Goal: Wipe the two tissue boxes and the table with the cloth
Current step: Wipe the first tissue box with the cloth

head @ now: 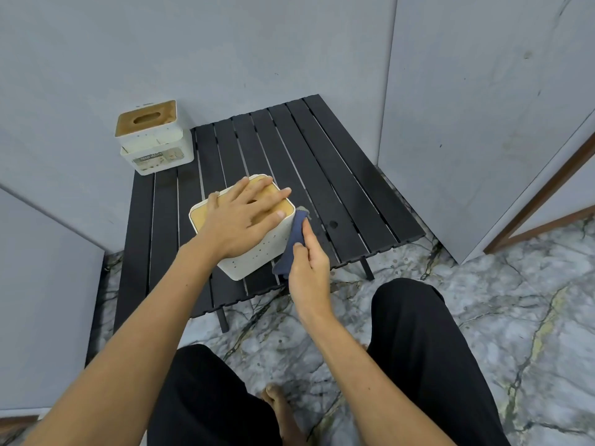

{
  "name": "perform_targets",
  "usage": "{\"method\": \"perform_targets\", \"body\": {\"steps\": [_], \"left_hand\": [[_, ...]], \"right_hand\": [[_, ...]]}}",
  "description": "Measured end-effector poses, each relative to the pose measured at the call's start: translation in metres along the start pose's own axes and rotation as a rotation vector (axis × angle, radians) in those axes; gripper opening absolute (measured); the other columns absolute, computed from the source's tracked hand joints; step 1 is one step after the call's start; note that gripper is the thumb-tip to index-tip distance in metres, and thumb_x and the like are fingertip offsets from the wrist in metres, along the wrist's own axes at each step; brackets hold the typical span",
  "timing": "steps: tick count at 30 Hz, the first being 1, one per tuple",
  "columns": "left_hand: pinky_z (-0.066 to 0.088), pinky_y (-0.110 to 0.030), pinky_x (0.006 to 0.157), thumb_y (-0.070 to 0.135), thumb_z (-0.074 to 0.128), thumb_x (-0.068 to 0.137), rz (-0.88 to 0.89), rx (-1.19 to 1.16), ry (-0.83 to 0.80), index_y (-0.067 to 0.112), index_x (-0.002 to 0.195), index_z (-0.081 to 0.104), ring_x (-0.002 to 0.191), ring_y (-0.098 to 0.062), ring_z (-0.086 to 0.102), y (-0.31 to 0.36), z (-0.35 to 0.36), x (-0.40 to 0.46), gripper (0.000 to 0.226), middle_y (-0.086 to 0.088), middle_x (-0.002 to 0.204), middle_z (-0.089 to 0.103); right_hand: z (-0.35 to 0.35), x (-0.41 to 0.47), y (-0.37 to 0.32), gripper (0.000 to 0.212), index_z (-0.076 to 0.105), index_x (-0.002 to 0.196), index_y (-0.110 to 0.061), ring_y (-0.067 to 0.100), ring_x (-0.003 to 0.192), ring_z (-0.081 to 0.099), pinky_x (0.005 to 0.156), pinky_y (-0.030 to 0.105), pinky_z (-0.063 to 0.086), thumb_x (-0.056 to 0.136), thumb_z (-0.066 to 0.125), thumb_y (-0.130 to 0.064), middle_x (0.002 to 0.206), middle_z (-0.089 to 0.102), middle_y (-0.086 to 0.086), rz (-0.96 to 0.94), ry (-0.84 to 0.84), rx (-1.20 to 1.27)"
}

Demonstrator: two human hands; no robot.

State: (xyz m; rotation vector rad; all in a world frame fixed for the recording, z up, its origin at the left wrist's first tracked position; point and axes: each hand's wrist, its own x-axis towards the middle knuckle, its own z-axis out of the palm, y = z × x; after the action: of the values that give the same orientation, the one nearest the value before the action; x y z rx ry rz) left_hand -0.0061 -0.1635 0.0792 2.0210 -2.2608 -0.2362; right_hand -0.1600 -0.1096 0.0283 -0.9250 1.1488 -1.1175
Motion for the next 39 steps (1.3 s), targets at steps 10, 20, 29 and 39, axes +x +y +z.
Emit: {"method": "perform_targets", "body": {"steps": [10, 20, 29, 39], "left_hand": [[0.012, -0.060, 0.115, 0.080, 0.004, 0.085, -0.088, 0.045, 0.006, 0.073, 0.144, 0.006, 0.154, -0.013, 0.004, 0.000, 0.003, 0.000, 0.059, 0.028, 0.165, 0.006], [0.015, -0.060, 0.114, 0.073, 0.010, 0.091, -0.127, 0.029, 0.059, 0.070, 0.145, 0.014, 0.154, -0.013, 0.009, 0.000, 0.004, 0.005, 0.054, 0.026, 0.165, 0.012], [0.016, -0.062, 0.113, 0.070, 0.015, 0.098, -0.153, 0.035, 0.082, 0.068, 0.146, 0.015, 0.154, -0.015, 0.009, 0.000, 0.006, 0.007, 0.049, 0.026, 0.165, 0.013], [0.013, -0.062, 0.113, 0.072, 0.011, 0.092, -0.177, 0.033, 0.069, 0.069, 0.146, 0.016, 0.154, -0.015, 0.009, 0.000, 0.005, 0.008, 0.054, 0.025, 0.165, 0.013]], "right_hand": [[0.018, -0.016, 0.015, 0.050, 0.031, 0.152, -0.028, 0.001, 0.141, 0.032, 0.118, 0.033, 0.031, 0.105, 0.035, -0.014, 0.154, 0.035, -0.015, -0.010, 0.019, -0.045], [0.023, 0.013, 0.005, 0.055, 0.026, 0.153, -0.032, 0.012, 0.140, 0.038, 0.115, 0.041, 0.035, 0.102, 0.033, -0.015, 0.156, 0.036, -0.008, -0.041, 0.067, -0.142], [0.039, -0.013, 0.007, 0.055, 0.026, 0.152, -0.036, 0.016, 0.126, 0.050, 0.111, 0.048, 0.040, 0.099, 0.033, -0.023, 0.150, 0.045, -0.001, -0.036, 0.017, -0.169], [0.023, 0.012, 0.006, 0.065, 0.018, 0.148, -0.050, 0.015, 0.118, 0.049, 0.109, 0.052, 0.041, 0.090, 0.038, -0.028, 0.144, 0.050, 0.001, 0.010, 0.002, -0.202]]}}
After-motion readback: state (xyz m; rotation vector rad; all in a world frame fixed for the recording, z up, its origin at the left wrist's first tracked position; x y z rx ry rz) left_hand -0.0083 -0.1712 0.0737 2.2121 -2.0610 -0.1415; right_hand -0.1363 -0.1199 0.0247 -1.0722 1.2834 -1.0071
